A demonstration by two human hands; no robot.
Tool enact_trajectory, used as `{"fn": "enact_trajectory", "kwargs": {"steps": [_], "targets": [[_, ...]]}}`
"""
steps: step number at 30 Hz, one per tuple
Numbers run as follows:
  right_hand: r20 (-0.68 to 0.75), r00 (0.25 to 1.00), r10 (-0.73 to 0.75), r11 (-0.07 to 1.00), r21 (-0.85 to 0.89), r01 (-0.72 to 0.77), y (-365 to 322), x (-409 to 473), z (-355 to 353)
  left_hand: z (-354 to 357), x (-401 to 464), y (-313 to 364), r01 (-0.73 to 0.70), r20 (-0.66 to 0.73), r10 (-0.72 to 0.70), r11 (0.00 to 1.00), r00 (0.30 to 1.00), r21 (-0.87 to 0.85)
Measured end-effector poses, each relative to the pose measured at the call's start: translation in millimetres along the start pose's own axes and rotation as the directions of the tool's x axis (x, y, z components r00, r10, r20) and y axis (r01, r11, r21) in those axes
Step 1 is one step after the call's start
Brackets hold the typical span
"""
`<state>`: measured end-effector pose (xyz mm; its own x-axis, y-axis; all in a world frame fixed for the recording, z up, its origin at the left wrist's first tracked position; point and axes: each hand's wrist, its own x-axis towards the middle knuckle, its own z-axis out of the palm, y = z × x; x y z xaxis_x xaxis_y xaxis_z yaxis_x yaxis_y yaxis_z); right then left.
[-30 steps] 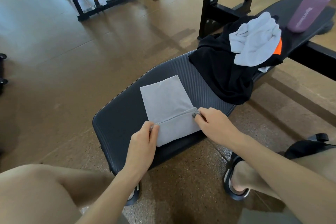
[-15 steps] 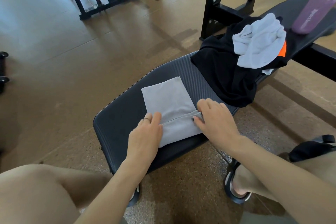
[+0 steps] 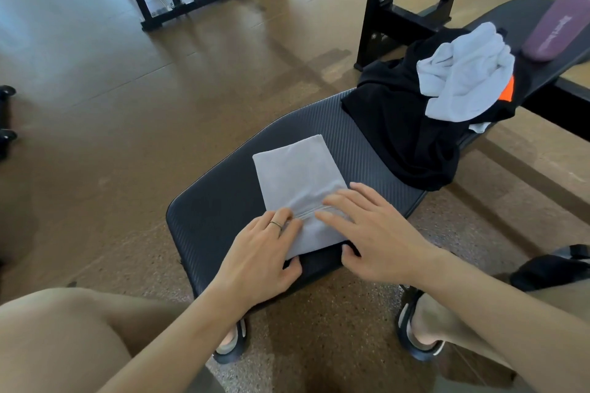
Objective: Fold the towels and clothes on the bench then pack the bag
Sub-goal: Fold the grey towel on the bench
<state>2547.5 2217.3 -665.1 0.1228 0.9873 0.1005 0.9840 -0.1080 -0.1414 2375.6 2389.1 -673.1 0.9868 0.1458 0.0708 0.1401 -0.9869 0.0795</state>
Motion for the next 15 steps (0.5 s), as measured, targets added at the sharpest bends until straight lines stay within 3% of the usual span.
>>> {"fn": "enact_trajectory", "kwargs": {"steps": [5, 8, 12, 15], "targets": [[-0.049, 0.997, 0.062, 0.998, -0.029, -0.064, 13.6, 7.3, 13.8, 1.5, 5.9, -2.3, -0.001, -0.025, 0.002, 0.999, 1.0, 0.048], [-0.111, 0.978, 0.177, 0.971, 0.18, -0.156, 16.1, 14.9, 7.1, -7.3, 6.6, -8.5, 0.124, -0.056, -0.134, 0.981, 0.989, -0.15], [-0.014, 0.902, 0.431, 0.75, 0.562, -0.349, 16.1, 24.0, -8.3, -13.8, 7.9, -22.5, 0.35, 0.044, -0.391, 0.762, 0.919, -0.545], [0.139, 0.85, 0.509, 0.613, 0.634, -0.471, 19.4, 33.5, -7.8, -9.1, 6.7, -25.5, 0.444, 0.138, -0.489, 0.592, 0.861, -0.673]]}}
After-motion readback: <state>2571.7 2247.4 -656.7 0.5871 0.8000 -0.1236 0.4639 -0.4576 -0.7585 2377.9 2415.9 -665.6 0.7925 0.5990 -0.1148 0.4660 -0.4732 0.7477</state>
